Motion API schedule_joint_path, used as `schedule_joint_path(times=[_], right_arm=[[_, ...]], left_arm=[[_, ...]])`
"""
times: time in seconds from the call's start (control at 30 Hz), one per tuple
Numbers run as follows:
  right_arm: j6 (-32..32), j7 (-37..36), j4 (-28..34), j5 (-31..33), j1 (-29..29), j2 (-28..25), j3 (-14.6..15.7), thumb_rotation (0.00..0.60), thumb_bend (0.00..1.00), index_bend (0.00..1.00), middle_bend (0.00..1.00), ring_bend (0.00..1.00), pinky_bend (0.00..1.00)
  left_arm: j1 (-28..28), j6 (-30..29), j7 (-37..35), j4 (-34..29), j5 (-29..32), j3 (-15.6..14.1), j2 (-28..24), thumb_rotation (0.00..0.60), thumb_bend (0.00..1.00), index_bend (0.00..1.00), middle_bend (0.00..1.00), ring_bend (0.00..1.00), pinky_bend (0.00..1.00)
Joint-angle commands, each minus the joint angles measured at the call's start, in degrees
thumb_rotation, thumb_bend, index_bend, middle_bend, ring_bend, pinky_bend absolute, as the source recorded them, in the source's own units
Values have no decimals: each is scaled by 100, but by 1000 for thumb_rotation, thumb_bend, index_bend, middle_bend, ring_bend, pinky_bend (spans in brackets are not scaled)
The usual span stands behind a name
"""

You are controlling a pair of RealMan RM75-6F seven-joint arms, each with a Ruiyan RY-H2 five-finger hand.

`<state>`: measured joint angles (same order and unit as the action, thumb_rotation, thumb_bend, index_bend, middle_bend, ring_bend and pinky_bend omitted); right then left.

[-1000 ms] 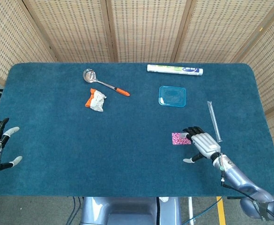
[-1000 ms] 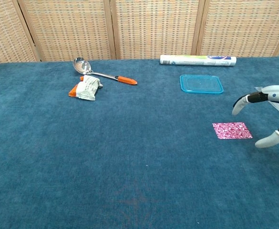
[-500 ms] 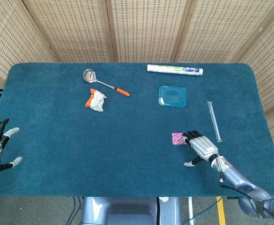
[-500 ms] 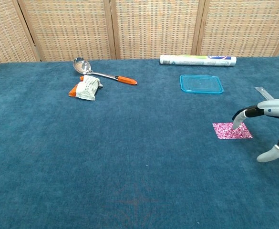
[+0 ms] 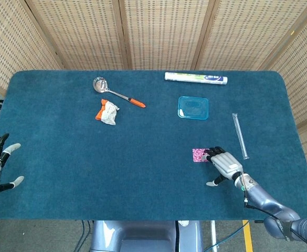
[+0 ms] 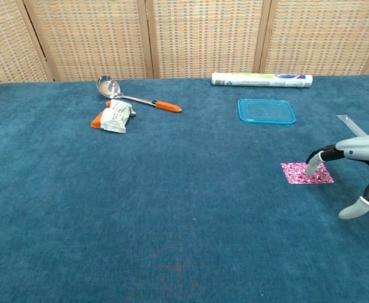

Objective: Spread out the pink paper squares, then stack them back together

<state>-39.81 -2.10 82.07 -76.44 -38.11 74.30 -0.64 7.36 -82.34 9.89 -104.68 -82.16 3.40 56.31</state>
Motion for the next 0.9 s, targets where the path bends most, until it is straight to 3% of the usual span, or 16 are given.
schedule_joint_path(times=[0.03,0.9], right_arm=[[25,54,-79,52,-27,47,-21,439,0,216,96,0,0],[244,365,-241,261,-99,103,71,441,0,216,96,0,0]], left_arm=[[-10,-6,-18,21,26,2,4,600,133,201,0,0,0],[-14,-5,-80,93,46,-1,26,600,134,201,0,0,0]])
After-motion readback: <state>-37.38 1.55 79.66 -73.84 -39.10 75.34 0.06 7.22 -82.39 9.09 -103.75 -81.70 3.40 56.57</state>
